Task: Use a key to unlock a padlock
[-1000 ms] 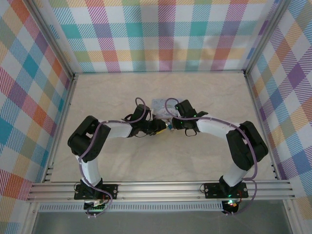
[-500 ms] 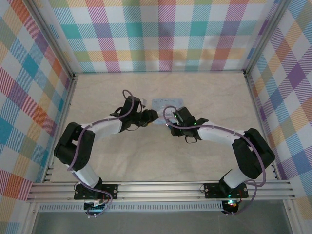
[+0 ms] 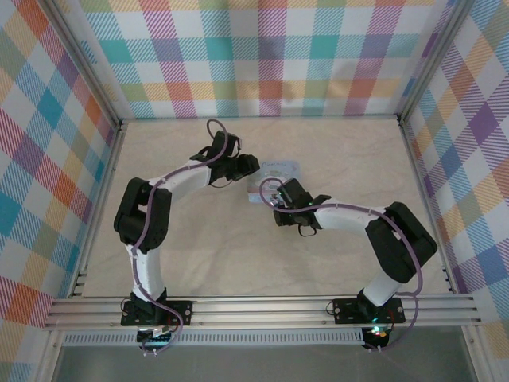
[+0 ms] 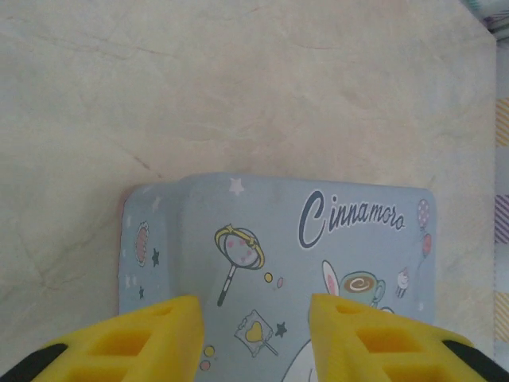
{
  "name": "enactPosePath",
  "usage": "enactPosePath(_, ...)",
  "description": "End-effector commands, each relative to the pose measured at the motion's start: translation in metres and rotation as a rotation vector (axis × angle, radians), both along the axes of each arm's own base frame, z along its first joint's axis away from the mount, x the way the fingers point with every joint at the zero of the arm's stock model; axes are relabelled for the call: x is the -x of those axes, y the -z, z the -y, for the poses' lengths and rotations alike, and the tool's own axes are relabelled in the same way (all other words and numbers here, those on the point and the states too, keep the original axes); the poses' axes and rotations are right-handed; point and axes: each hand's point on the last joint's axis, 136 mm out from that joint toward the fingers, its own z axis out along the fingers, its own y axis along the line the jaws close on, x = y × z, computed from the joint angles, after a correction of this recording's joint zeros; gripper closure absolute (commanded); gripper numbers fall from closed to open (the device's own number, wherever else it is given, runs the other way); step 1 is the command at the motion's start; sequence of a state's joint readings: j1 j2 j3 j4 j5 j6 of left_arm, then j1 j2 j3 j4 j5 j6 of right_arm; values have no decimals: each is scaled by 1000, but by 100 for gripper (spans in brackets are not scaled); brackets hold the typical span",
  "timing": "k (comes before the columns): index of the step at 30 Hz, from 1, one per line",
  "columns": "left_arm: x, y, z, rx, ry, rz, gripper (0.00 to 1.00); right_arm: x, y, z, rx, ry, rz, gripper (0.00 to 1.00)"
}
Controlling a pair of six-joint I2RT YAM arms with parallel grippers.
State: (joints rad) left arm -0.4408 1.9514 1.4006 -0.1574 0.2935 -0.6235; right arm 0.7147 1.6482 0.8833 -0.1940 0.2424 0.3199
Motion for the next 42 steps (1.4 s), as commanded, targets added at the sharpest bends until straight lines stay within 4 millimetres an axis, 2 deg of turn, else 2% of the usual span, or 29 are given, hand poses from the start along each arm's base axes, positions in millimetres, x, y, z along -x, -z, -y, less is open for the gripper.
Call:
enactPosePath(1, 2, 17, -10, -57, -6, -47, 59, -12, -11, -15, -9, -22, 50, 48)
enactPosePath(8, 6, 24, -9, -47, 2, -67, 62, -22, -8, -28, 38, -33, 67, 48)
enactPosePath(14, 8, 24, -9, -44, 3, -69, 63, -28, -1, -29, 113, -8, 73, 50)
enactPosePath(25, 10, 24, -9, -39, 6, -72, 63, -18, 16, -25, 185, 9, 63, 53)
enactPosePath(29, 10, 25, -10, -43, 4, -72, 63, -17, 17, -25, 203, 5, 69, 57)
enactPosePath(36, 10, 25, -8, -32, 6, -74, 64, -18, 25, -27, 224, -6, 63, 58)
enactPosePath(42, 11, 24, -8, -25, 5, -75, 64, -17, 26, -27, 232, -21, 59, 73)
